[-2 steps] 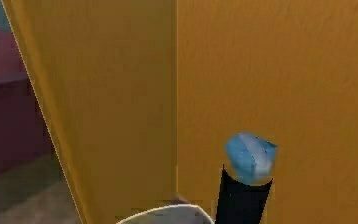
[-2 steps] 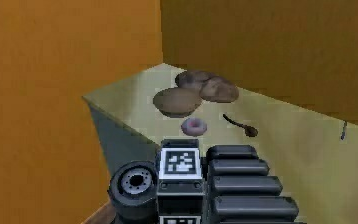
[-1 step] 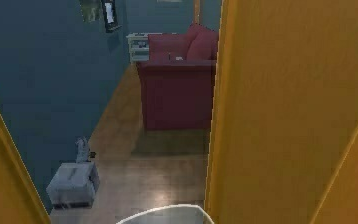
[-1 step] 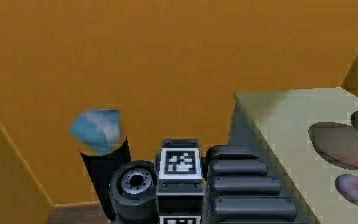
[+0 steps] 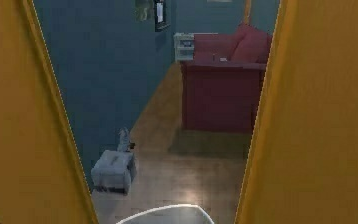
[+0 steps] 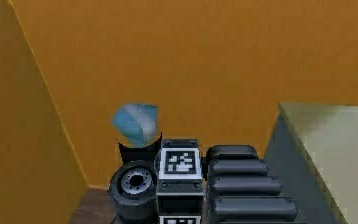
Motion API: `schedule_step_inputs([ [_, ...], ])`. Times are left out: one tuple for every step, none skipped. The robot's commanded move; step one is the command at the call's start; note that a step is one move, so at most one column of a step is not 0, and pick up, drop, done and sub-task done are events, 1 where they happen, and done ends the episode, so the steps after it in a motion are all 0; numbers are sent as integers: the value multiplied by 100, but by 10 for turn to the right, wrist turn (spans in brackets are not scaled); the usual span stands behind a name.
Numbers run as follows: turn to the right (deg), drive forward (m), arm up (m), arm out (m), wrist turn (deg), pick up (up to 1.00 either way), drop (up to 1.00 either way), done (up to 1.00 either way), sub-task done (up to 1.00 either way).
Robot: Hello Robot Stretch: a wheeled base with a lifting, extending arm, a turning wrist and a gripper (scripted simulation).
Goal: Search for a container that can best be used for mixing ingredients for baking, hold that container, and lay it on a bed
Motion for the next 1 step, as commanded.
schedule_step_inputs([
  [0, 100, 0, 0, 0, 0, 0, 0, 0],
])
